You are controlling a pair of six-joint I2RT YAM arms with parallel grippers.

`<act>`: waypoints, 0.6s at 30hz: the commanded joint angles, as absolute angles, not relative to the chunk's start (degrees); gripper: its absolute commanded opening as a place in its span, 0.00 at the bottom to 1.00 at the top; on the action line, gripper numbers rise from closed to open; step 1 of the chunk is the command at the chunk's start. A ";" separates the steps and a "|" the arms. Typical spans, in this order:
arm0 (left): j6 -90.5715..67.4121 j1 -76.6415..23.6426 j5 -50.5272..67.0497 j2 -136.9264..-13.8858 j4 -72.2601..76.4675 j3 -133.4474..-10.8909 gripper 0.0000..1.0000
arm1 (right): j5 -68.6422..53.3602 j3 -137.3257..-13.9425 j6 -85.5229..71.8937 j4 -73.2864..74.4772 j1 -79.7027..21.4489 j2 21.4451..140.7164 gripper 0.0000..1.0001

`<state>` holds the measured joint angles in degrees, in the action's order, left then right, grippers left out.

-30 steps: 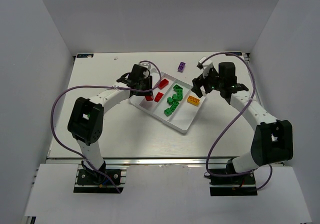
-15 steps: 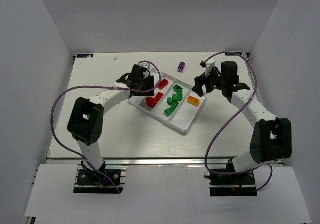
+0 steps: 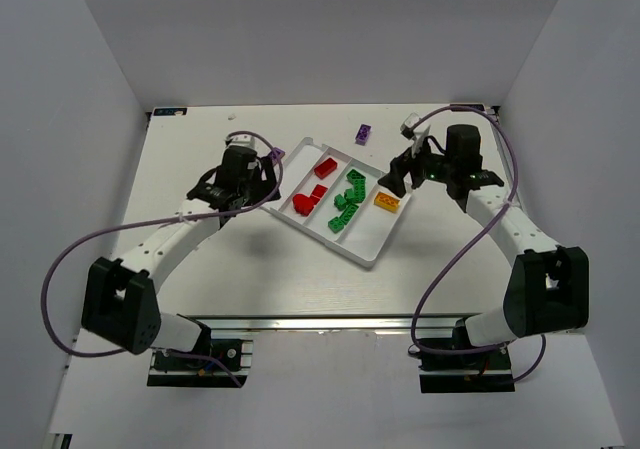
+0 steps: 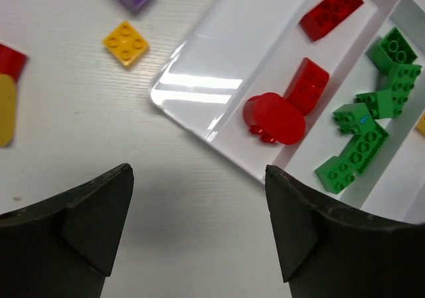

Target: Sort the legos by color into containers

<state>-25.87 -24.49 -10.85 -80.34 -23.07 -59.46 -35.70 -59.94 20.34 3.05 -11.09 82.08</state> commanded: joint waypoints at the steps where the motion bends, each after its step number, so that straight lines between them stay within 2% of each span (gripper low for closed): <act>1: -27.07 -23.03 -16.26 -75.24 -26.10 -56.87 0.91 | -47.78 -59.41 20.56 0.62 -10.90 81.47 0.89; 3: -26.63 -22.24 -16.70 -72.88 -27.59 -55.64 0.93 | -56.40 -61.34 23.63 4.71 -11.07 82.70 0.89; 5: -25.84 -21.01 -17.14 -71.55 -28.82 -55.02 0.95 | -58.36 -65.19 26.00 9.20 -12.03 85.41 0.89; 8: -24.61 -19.34 -17.23 -69.61 -30.32 -54.23 0.97 | -57.31 -67.85 27.95 15.29 -12.92 88.41 0.89; 18: -20.66 -10.38 -10.38 -69.78 -31.11 -54.31 0.98 | -50.89 -65.39 30.14 15.20 -16.70 87.45 0.88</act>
<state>-22.87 -12.38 -13.19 -70.02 -30.30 -53.78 -51.94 -65.69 28.03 14.04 -15.92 88.66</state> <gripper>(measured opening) 0.982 0.890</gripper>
